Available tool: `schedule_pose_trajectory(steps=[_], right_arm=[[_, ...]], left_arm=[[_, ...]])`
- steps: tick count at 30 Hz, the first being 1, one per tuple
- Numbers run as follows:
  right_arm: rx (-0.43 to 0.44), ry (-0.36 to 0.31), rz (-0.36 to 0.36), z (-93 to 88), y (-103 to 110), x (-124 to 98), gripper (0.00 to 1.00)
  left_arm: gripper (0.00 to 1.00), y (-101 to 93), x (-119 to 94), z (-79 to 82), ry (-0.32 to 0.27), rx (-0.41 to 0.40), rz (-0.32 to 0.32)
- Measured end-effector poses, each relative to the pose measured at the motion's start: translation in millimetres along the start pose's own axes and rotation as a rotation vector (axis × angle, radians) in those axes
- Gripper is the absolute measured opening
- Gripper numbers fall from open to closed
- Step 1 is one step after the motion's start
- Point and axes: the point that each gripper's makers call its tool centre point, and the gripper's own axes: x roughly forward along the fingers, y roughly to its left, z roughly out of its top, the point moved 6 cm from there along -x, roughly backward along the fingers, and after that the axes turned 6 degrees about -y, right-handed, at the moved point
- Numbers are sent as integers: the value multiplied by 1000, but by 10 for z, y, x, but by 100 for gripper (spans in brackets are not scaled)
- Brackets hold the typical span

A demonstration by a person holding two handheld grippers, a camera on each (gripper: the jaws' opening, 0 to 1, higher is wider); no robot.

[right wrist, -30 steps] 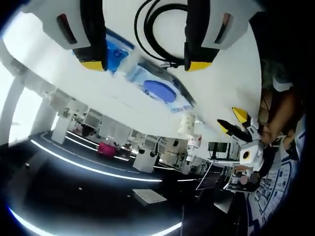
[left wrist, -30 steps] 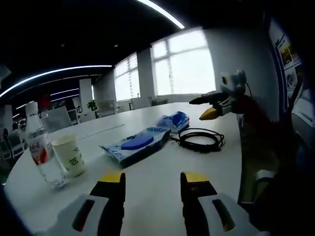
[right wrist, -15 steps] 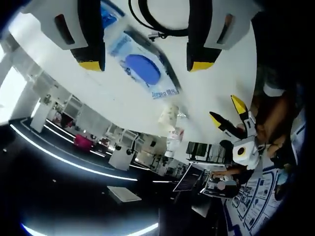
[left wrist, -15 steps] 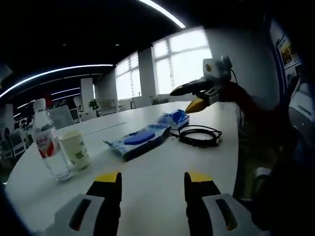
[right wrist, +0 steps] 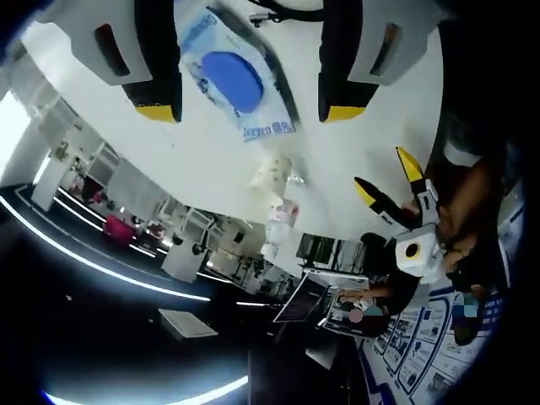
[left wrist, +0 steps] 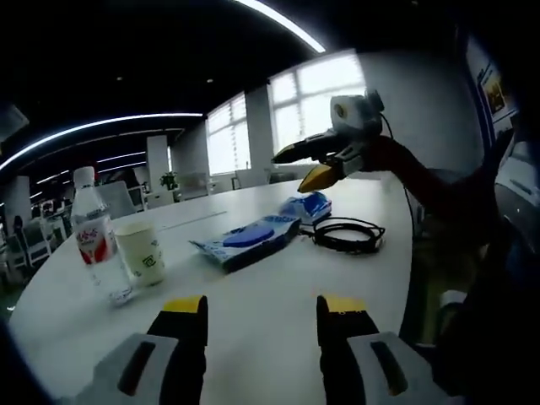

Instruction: Arrange the tabletop items into an orderly group along one side of the table until the central work area is clear of visible clutter.

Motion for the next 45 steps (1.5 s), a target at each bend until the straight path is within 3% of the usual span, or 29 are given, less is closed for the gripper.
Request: schedule_pose_trajectory(steps=[9, 17, 29, 37, 45], right_arm=[[-10, -36, 52, 139, 29, 223, 63], [-13, -72, 105, 238, 65, 453, 66], [-44, -56, 177, 354, 106, 784, 64], [-57, -47, 206, 394, 144, 990, 53], [-68, -34, 232, 371, 165, 1162, 48]], left_arm=[[51, 21, -63, 0, -1, -6, 14], [58, 11, -87, 4, 11, -1, 9], [64, 21, -113, 3, 8, -8, 23], [68, 53, -137, -9, 8, -15, 42], [76, 79, -160, 2, 5, -31, 70]])
